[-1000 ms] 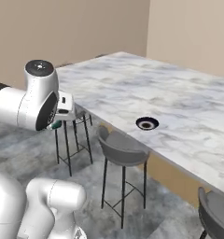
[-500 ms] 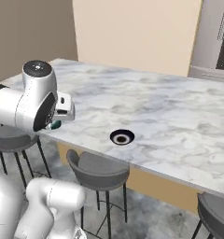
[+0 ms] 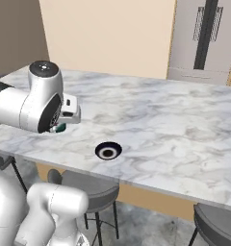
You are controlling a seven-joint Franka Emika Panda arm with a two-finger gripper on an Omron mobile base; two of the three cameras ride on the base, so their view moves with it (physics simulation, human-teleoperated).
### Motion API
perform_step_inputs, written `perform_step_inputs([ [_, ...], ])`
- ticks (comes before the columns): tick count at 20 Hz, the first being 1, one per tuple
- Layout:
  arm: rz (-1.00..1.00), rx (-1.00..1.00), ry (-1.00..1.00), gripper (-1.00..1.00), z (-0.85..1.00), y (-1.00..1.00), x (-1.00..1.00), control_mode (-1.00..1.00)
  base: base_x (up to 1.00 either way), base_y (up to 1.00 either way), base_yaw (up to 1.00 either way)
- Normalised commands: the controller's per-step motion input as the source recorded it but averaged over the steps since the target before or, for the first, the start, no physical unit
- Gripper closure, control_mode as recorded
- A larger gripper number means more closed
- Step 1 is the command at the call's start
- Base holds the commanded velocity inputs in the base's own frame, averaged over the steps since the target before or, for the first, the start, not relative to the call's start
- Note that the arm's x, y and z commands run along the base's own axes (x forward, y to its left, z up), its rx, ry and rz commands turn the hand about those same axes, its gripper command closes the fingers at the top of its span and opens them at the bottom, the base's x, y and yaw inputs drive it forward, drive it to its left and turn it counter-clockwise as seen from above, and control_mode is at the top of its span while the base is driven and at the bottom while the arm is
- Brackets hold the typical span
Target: Pick the cup of tea, navigate to the dining table, and place it on the saucer.
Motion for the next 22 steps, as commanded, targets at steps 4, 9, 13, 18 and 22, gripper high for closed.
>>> perform_step_inputs([
  [4,0.0,0.0,0.0,1.0,0.0,0.0,0.0,1.0,0.0,0.0,0.0],
  [9,0.0,0.0,0.0,1.0,0.0,0.0,0.0,1.0,0.0,-0.01,0.0],
  [13,0.0,0.0,0.0,1.0,0.0,0.0,0.0,1.0,0.0,-0.13,0.0],
  [18,0.11,0.0,0.0,1.0,-0.15,-0.21,0.18,-1.0,0.05,-0.2,0.04],
  [22,0.43,0.0,0.0,1.0,-0.46,-0.64,0.61,-1.0,0.0,0.0,0.0],
])
